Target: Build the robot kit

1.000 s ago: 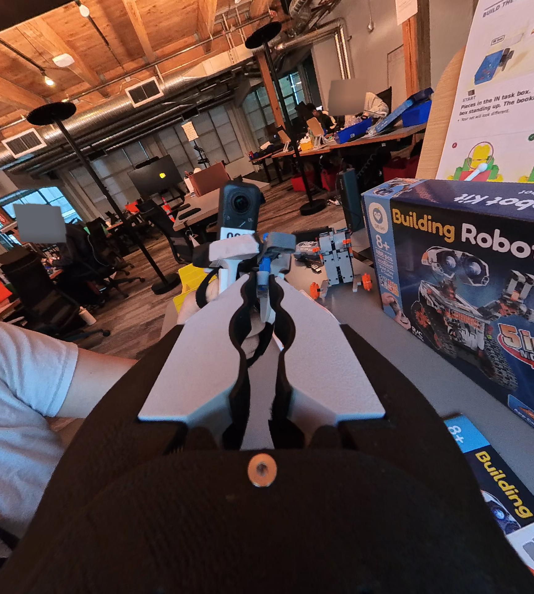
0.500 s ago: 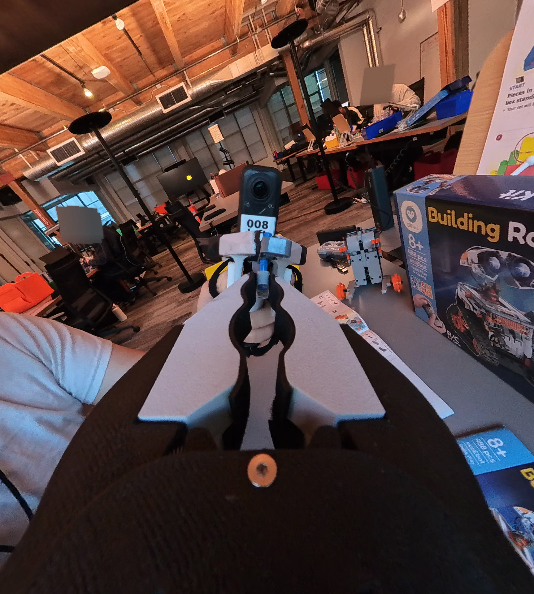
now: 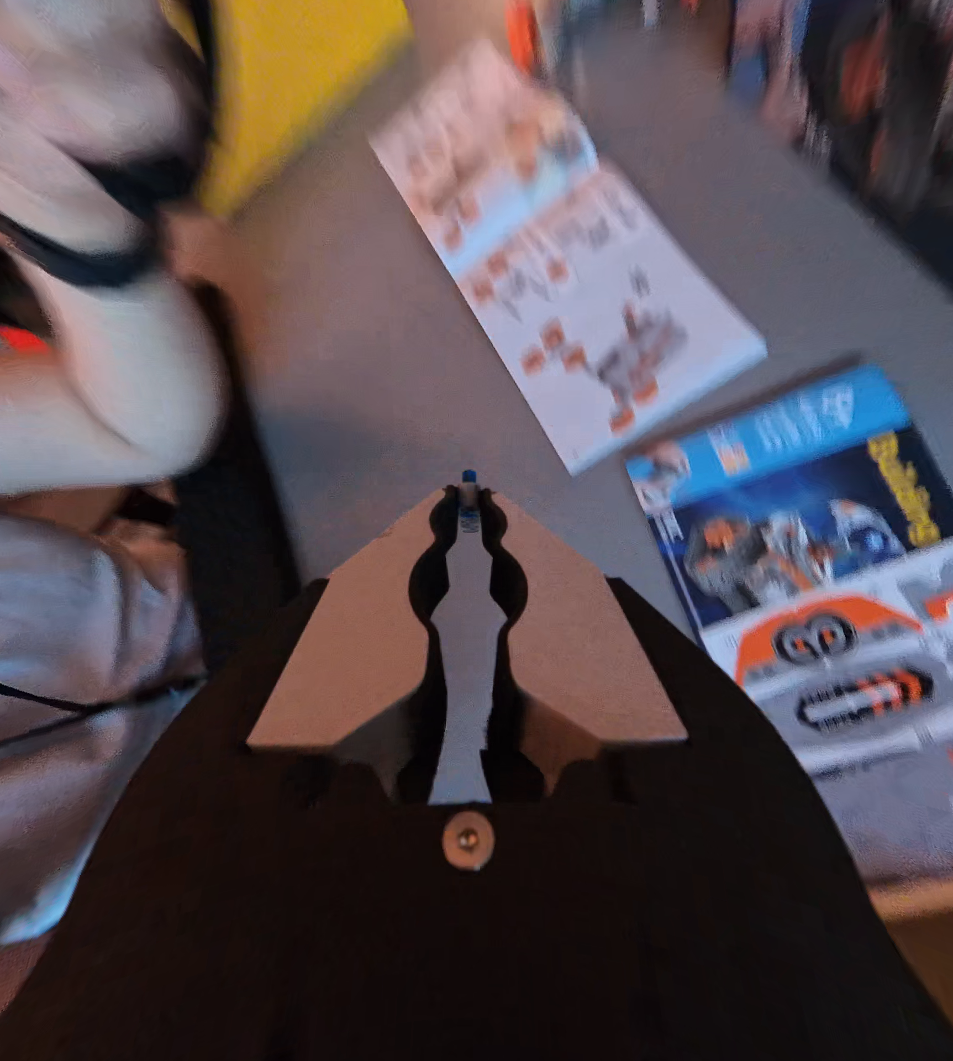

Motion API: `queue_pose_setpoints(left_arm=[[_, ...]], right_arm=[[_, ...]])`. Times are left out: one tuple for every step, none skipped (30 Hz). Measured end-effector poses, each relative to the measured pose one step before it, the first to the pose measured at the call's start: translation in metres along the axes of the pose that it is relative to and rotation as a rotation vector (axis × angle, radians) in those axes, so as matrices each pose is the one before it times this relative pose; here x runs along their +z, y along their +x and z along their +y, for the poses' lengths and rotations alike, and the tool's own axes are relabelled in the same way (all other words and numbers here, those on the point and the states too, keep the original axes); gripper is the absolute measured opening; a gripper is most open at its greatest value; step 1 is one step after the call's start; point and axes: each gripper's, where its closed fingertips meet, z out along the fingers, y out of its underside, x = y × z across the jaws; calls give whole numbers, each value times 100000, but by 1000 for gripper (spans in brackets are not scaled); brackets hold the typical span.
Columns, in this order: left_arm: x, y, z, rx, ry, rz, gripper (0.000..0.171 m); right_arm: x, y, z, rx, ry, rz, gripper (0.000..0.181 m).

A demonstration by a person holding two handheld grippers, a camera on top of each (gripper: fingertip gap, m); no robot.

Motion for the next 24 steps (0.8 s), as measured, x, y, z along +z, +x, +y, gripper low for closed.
queue_pose_setpoints(left_arm=[[-150,112,-9,-33,-1279,97,3],[-119,79,44,-127,-1505,-209,4],[-126,95,36,205,-1310,-377,4],[-131,103,11,559,-1064,-463,3],[-131,144,-41,691,-798,-434,3],[-165,172,-155,856,-51,-364,4],[-196,191,-235,916,466,-370,4],[-195,194,-196,865,245,-290,3],[-199,173,-130,834,-128,-258,4],[-224,149,-162,757,245,-331,4],[-254,128,-220,540,714,-349,4],[-271,111,-238,312,750,-216,4],[-259,129,-222,209,552,108,4],[-277,124,-269,215,732,207,3],[-265,58,-295,188,980,-151,3],[-258,30,-284,136,867,-124,3],[-223,83,-218,161,563,340,4],[-190,89,-185,-24,453,554,3],[-177,93,-170,-223,514,656,4],[-176,69,-202,-332,770,595,4],[-163,2,-189,-367,842,271,4],[-152,-40,-116,-471,441,190,4],[-116,22,-62,-626,148,657,4],[-90,83,-77,-748,224,1030,4]], right_arm=[[937,1091,1822,627,-11360,5026,6],[942,614,1402,323,-9527,3170,6],[813,264,919,-129,-7322,2125,6],[645,32,362,-1634,-4521,1795,6],[492,-1,-38,-2463,-2514,2307,6],[439,107,-33,-2844,-2758,3308,6],[498,102,211,-2012,-4180,3260,6],[569,134,246,-1974,-4552,3335,6],[609,177,196,-3091,-4165,3738,5],[601,23,85,-3311,-3423,2672,6],[573,-45,-36,-2462,-2716,1720,6],[534,-1,-109,-2288,-2553,1682,5],[451,-34,-154,-2127,-1931,1408,5],[396,-132,-147,-1837,-1537,506,6],[363,-69,-187,-1739,-963,607,6],[355,111,-202,-1026,-469,1247,6],[351,65,-173,-241,-460,503,6],[309,-20,-130,189,-76,-186,6],[298,-28,-22,34,-443,-241,6],[247,-15,-55,-764,31,187,6],[154,4,-174,-797,1408,397,6],[43,-5,-317,-185,2810,122,6],[5,-62,-319,179,3338,-487,6],[40,-122,-141,612,2609,-991,8]])
